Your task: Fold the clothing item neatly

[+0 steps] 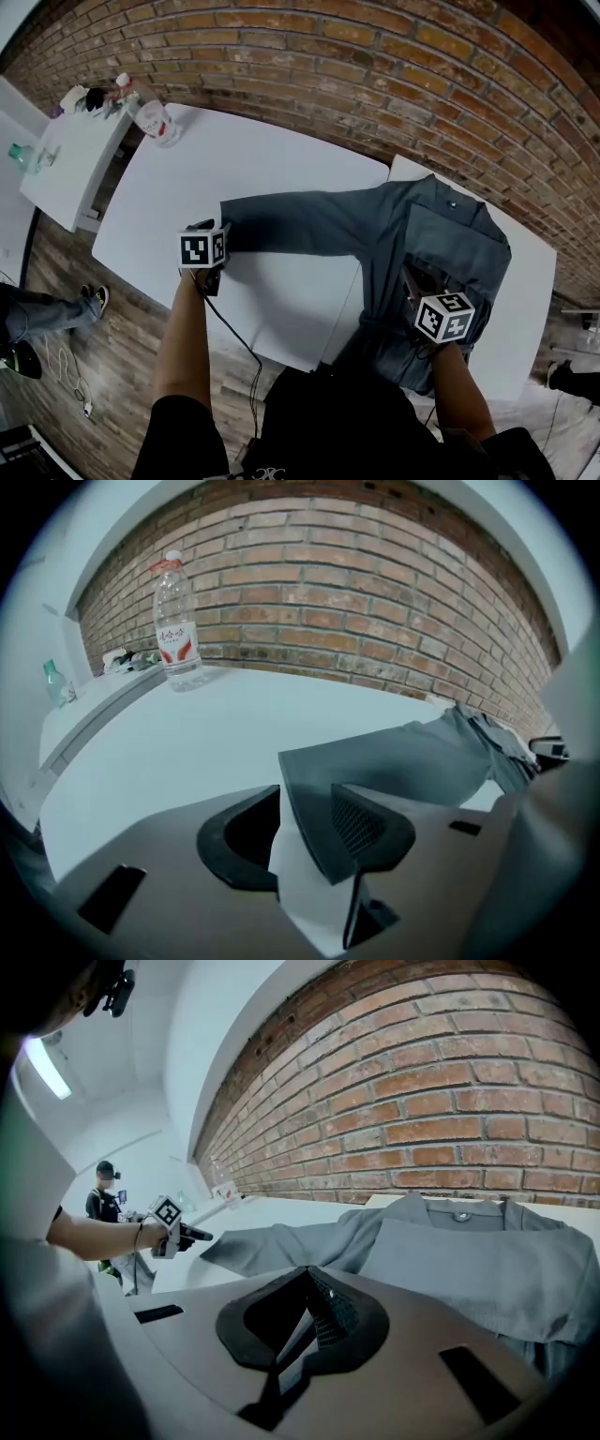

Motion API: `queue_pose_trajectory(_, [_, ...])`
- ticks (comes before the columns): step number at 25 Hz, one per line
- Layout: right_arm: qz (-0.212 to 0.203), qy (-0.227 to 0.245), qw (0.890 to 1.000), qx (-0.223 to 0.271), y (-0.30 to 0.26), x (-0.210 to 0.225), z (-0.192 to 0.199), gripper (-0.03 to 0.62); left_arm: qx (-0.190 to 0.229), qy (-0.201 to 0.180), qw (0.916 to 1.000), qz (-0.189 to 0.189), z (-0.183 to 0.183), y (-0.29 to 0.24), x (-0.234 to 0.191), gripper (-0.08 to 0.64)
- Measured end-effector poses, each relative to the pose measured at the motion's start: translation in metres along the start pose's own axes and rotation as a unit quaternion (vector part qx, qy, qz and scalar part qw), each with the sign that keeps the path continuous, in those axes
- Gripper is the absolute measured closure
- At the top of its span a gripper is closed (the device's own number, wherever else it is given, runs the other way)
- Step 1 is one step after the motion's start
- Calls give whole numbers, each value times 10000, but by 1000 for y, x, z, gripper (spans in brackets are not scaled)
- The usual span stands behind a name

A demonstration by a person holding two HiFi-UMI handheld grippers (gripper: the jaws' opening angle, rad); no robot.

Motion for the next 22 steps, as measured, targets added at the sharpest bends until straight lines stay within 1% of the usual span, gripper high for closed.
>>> queue_pose_trajectory(5, [41,48,10000,6,-4,-4,-1,591,-412,-87,9991,-45,7,-23,-3,392])
queue_pose_trajectory(8, [104,49,9999,-6,-6,-3,-1,591,-430,29,9991,18,9,-29,-3,393])
queue_pose_trajectory(11, [145,6,9999,-41,-9,-2,1,591,-457,31,9989,68,7,-31,-6,393])
queue_pose_trajectory(12, [143,0,9999,-59,-10,-3,3,591,-476,65,9988,56,7,-31,-7,403])
queue_pose_trajectory(14, [127,27,9999,-84,-11,-7,6,591,-523,193,9984,-42,7,-31,-10,448])
queue_pose_trajectory(15, [122,54,9999,-81,-11,-10,8,591,-551,253,9981,-103,7,-31,-12,476])
queue_pose_trajectory(16, [128,80,9999,-65,-10,-13,8,591,-581,298,9978,-152,7,-30,-13,528])
queue_pose_trajectory(18, [166,96,9998,-26,-10,-15,9,591,-628,374,9971,-190,7,-29,-14,541])
queue_pose_trajectory(22, [218,4,9997,53,-1,-10,7,591,-707,450,9964,-113,9,-28,-12,543])
Point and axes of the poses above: the fingertips, and each gripper's own axes: y backward along the fingers, x to its right, z out of its underside, the point moved 3 cm from there along y, backward along the fingers, and after that the axes turned 6 degrees about z, right-handed, at the moved point
